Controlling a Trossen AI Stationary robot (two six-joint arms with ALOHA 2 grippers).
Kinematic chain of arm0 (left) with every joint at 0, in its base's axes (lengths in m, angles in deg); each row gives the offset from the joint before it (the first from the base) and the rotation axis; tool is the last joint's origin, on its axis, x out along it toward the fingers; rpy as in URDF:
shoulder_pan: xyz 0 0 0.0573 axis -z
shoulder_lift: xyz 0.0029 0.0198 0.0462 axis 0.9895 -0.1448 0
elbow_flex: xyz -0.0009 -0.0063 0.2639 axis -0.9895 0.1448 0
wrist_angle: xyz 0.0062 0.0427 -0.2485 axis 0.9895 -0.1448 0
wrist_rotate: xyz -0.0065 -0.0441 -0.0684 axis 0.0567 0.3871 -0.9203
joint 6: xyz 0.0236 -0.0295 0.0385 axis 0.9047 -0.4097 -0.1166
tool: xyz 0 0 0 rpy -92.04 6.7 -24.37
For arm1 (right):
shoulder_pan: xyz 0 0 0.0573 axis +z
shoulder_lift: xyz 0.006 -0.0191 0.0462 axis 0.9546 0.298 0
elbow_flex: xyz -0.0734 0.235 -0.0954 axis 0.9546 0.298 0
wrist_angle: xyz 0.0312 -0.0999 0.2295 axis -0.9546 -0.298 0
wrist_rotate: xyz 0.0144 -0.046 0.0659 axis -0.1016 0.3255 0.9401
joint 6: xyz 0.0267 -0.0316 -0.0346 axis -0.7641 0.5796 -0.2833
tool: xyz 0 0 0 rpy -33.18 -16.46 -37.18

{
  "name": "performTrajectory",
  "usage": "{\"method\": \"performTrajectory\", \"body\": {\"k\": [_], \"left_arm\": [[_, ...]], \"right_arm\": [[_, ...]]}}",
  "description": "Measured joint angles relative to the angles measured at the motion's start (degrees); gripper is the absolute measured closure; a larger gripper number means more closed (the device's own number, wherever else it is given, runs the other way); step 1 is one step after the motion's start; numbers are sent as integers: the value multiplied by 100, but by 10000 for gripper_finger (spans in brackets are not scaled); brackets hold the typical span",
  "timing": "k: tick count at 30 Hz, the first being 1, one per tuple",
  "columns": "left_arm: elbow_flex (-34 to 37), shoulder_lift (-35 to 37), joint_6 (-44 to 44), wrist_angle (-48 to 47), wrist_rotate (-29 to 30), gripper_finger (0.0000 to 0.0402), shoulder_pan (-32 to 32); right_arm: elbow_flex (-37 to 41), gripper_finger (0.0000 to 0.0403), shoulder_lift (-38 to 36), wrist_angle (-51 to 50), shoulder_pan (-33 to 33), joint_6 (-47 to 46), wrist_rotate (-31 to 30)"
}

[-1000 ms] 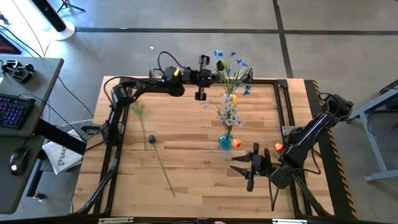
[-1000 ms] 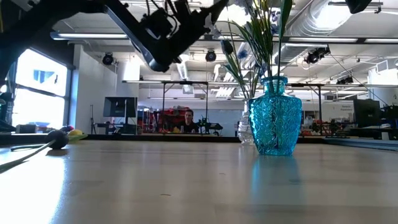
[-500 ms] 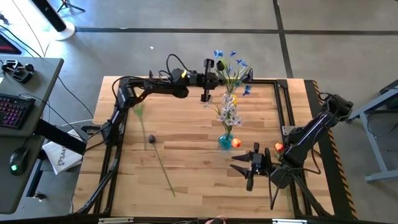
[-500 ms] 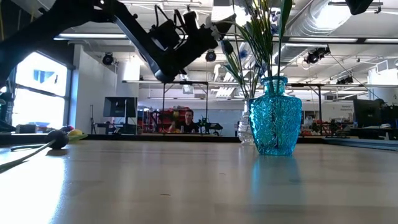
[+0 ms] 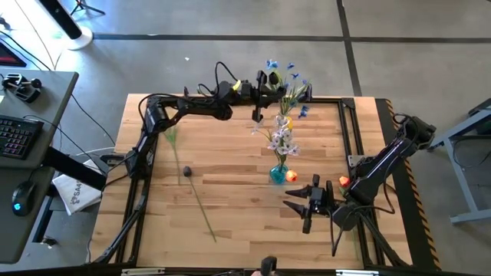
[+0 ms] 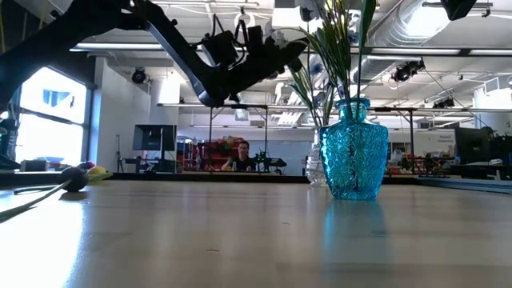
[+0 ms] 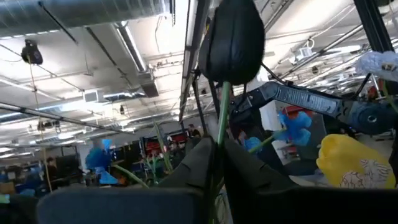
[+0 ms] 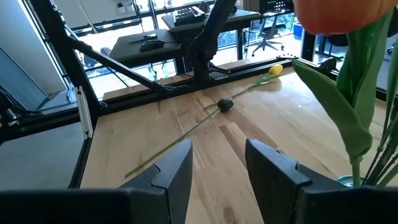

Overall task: Sort flowers into vase by color
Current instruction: Put the black tulip into the transparent flower vase

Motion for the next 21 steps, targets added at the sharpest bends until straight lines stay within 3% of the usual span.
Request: {"method": "performTrajectory", "body": {"k": [8, 21], "left_arm": [[0, 387, -204, -878, -170, 317, -65], [0, 1509, 1433, -3958, -23, 254, 55]], "right_arm": [[0, 256, 0, 0, 0, 10, 20], [0, 256, 0, -9, 0, 21, 17]]}}
